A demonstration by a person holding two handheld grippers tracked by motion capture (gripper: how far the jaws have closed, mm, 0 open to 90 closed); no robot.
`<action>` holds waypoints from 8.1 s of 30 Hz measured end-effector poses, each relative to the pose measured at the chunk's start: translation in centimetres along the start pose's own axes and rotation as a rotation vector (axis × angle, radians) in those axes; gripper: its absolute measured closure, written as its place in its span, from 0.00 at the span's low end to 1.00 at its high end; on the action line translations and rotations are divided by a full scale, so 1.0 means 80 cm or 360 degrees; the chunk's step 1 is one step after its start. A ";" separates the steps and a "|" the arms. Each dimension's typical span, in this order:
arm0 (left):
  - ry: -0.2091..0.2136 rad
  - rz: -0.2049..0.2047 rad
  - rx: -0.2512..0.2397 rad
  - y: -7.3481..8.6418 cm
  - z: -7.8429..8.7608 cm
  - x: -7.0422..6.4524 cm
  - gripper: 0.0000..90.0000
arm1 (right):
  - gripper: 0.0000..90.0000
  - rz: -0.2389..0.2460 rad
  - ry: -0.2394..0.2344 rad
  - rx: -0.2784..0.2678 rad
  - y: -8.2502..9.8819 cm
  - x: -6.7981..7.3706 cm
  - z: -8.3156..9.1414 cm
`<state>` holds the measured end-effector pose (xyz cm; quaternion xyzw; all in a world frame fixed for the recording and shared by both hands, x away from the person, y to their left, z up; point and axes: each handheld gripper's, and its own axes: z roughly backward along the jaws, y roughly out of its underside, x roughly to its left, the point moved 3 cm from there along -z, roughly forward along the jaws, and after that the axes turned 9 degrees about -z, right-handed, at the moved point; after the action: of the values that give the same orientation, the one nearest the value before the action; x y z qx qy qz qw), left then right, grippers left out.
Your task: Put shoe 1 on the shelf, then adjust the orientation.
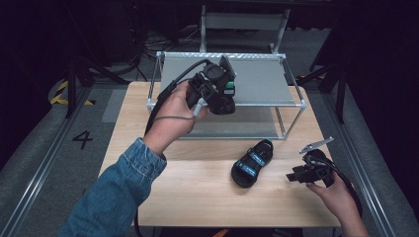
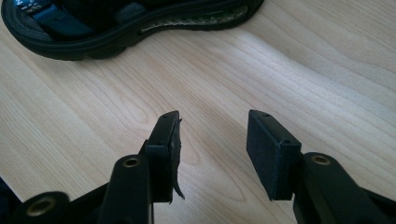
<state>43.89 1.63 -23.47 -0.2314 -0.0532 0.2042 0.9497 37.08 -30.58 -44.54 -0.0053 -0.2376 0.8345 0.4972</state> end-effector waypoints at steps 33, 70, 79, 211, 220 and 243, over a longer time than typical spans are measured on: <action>-0.0136 0.0184 0.0048 0.003 -0.053 0.053 0.93 | 0.61 -0.0032 0.0005 0.0004 0.007 -0.004 -0.001; -0.0112 0.0195 -0.0038 0.047 -0.014 0.027 0.62 | 0.61 0.0001 -0.0006 -0.0028 -0.011 0.007 0.005; -0.0130 0.0176 0.0056 0.097 -0.010 0.003 0.56 | 0.61 0.0034 -0.0010 -0.0097 -0.043 0.018 0.019; 0.0041 0.0587 0.0098 0.241 -0.085 0.036 0.52 | 0.57 -0.0145 0.0110 -0.0139 -0.058 0.040 0.000; 0.0061 0.0578 0.0107 0.235 -0.090 0.037 0.52 | 0.53 -0.0077 0.0093 -0.0174 -0.037 0.068 0.048; 0.0062 0.0574 0.0112 0.236 -0.089 0.037 0.52 | 0.82 0.0190 0.0023 -0.0013 -0.037 0.128 0.030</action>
<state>41.09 15.14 -38.48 -0.2078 0.0146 0.3683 0.9060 33.78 -21.85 -38.87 -0.0274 -0.2366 0.8617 0.4481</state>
